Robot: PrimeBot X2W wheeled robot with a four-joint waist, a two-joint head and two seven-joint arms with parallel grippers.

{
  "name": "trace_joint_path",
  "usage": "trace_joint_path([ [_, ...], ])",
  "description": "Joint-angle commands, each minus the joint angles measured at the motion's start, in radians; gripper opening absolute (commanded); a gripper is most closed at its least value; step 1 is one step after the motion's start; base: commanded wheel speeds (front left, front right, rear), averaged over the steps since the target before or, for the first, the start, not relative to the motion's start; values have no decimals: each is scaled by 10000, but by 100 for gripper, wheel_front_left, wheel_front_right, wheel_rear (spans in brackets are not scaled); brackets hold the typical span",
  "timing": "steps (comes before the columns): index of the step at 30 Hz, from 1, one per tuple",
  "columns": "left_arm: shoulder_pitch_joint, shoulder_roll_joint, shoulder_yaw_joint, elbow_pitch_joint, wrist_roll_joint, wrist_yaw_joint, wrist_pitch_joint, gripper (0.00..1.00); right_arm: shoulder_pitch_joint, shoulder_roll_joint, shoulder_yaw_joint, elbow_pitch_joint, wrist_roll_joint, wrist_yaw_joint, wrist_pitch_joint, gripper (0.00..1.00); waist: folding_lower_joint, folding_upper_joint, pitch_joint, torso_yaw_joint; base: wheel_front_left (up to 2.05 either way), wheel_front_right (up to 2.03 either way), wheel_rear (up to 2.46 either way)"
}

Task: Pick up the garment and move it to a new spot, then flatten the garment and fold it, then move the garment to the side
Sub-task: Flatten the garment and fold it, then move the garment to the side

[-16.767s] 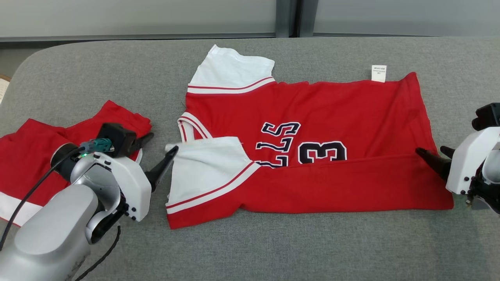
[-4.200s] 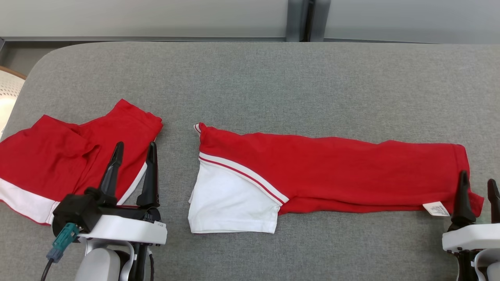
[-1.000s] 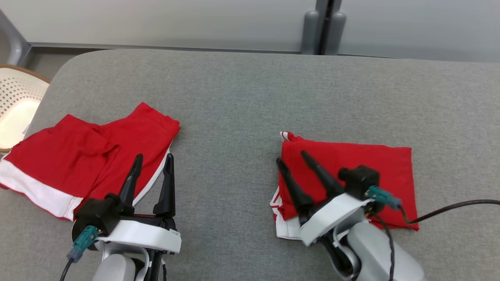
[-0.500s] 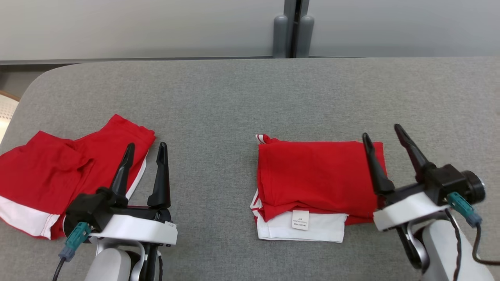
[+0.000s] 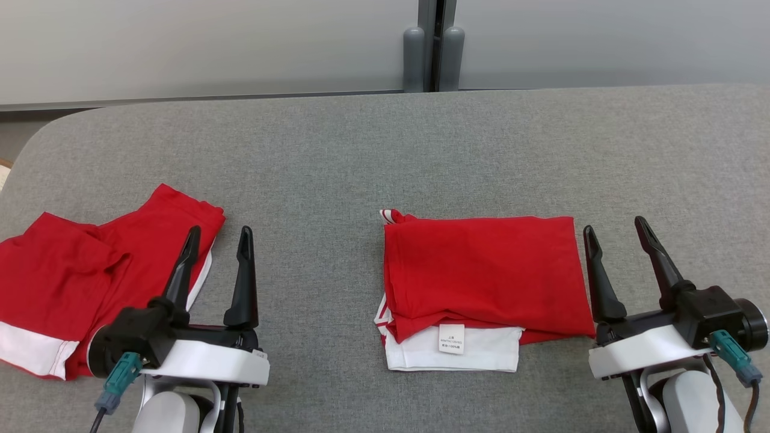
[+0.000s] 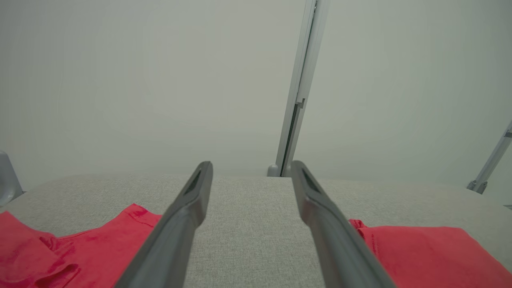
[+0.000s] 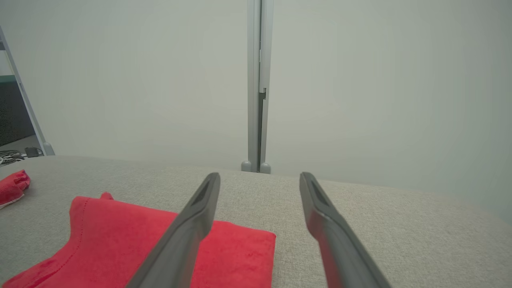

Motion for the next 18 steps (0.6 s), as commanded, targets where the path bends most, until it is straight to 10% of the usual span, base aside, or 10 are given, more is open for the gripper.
trace_joint_path([
  [1,98,33,-2,-2,-35,5,1,100,64,16,-8,-20,-36,-4,-5,100,0,0,0,-3,0,0,0],
  [18,-275,34,-398,149,110,-188,1,100,-260,409,-396,1640,883,-4,-7,100,0,0,673,214,0,0,0],
])
